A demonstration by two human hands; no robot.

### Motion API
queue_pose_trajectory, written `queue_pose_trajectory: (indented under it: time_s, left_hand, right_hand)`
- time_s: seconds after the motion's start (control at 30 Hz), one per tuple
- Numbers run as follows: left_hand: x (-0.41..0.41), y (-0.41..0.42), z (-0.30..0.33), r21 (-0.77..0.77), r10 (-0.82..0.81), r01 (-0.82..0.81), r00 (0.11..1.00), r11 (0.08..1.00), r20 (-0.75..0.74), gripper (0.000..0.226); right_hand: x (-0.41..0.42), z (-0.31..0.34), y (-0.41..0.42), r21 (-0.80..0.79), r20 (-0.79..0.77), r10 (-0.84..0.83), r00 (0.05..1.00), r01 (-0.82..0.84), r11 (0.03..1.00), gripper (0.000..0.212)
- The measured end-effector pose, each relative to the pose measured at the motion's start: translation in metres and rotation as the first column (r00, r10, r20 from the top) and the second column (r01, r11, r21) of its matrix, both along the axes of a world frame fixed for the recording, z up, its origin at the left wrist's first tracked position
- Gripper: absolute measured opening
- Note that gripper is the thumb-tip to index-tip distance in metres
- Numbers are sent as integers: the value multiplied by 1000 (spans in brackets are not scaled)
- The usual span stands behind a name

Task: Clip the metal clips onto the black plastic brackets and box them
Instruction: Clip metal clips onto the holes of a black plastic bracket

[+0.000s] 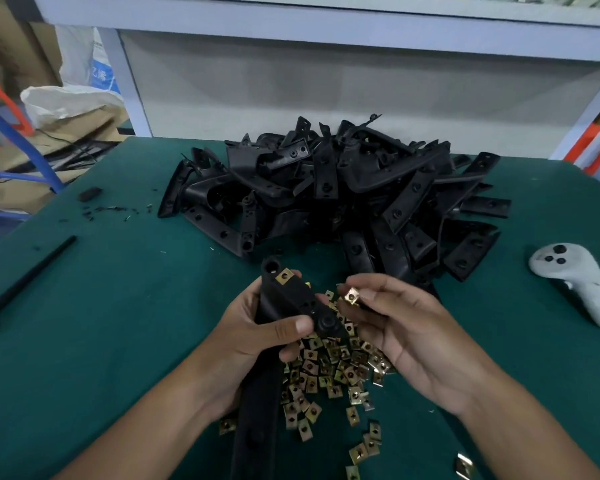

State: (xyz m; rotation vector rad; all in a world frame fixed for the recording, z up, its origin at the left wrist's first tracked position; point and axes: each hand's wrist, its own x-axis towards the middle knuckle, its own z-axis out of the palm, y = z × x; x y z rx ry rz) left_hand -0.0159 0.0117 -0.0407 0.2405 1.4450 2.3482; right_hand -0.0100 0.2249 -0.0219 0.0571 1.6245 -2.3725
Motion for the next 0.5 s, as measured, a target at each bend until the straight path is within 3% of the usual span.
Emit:
queue_pose_trajectory:
  time_s: [0.23,0.5]
  left_hand:
    - [2,1,1,-51,7,-8,1000,999,-12,39]
    - [4,2,4,-82,8,-10,1000,997,-22,44]
  right_hand:
    - [4,1,-2,-20,-29,48,998,-48,999,30]
    - [5,0,-5,-88,-21,79,997,-81,993,18]
